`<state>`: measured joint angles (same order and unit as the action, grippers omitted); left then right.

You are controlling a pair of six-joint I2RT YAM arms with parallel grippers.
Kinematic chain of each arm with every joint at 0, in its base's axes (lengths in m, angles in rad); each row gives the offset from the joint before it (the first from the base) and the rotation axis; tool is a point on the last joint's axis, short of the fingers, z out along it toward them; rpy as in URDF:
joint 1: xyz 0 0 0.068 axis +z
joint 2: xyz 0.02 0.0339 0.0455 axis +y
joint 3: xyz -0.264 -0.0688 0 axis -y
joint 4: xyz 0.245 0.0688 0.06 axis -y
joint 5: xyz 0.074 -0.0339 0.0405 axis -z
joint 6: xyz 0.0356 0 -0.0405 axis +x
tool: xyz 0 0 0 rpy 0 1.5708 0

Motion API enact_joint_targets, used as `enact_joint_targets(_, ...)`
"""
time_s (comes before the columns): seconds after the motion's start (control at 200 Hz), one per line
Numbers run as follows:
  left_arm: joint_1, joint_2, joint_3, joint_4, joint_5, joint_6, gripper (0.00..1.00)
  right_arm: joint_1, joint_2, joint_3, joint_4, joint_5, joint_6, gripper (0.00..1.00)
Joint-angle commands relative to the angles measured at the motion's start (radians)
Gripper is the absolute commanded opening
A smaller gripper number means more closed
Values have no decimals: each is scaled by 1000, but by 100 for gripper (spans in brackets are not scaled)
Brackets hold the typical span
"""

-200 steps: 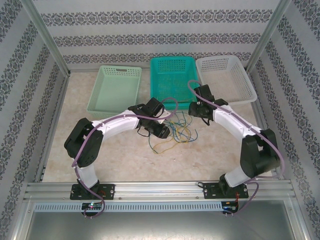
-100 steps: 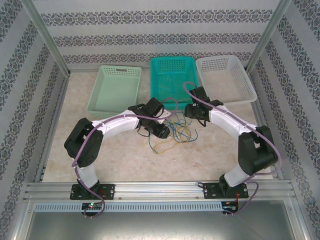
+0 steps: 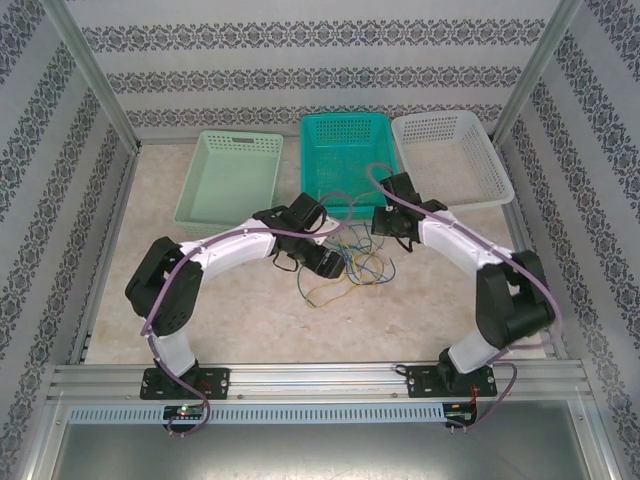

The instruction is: Untangle the cables

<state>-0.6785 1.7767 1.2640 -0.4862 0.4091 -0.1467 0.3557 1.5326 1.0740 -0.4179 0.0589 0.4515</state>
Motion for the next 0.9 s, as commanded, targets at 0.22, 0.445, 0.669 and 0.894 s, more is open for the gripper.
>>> enact_joint_targets(0.22,17,-218,-69,-116,-122,-35,100,-11,-239,61,-128,-184,-112,0)
enact_joint_targets(0.445,142,-447,-71,84,-72,-223,100,41,-336,31,1,-199,-156,0)
enact_joint_targets(0.669,241,-323,24,426,363,-621,100,169,-306,79,32,23,-175,0)
enact_joint_targets(0.894,247,-214,-32,906,496,-1063,96,293,-288,89,100,272,-250,0)
